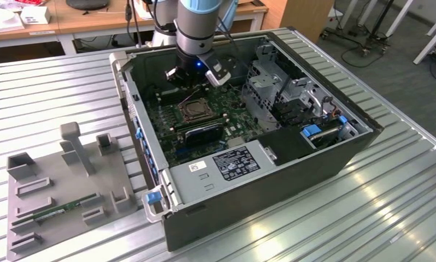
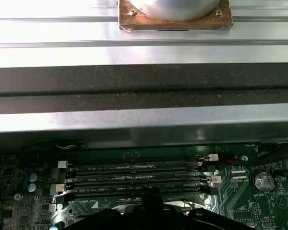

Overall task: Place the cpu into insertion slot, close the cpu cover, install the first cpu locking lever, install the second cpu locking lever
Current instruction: 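Install the second cpu locking lever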

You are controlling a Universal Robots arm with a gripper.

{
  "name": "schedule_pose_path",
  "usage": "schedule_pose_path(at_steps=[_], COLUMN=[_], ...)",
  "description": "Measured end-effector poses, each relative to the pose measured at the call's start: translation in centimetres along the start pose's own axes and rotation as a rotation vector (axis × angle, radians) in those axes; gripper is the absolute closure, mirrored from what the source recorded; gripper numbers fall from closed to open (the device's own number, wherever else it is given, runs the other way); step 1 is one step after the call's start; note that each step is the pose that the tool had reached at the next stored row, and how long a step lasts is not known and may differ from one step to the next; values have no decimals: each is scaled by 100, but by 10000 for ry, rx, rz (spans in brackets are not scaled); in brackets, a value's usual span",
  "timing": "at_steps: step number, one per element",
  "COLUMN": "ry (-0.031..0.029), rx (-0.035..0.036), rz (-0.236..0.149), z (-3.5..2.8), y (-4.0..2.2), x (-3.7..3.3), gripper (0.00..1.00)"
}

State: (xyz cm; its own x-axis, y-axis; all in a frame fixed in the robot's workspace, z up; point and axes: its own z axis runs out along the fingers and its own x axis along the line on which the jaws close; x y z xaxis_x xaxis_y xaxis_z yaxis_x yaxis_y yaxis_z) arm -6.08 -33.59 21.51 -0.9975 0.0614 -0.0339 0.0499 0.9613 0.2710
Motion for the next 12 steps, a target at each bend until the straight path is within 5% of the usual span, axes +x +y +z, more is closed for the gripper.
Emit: schedule_pose_path(at_steps=[12], ry=[4], rx=[2], rz=[1], z=[116], y=[-36], x=[-35], gripper=[89])
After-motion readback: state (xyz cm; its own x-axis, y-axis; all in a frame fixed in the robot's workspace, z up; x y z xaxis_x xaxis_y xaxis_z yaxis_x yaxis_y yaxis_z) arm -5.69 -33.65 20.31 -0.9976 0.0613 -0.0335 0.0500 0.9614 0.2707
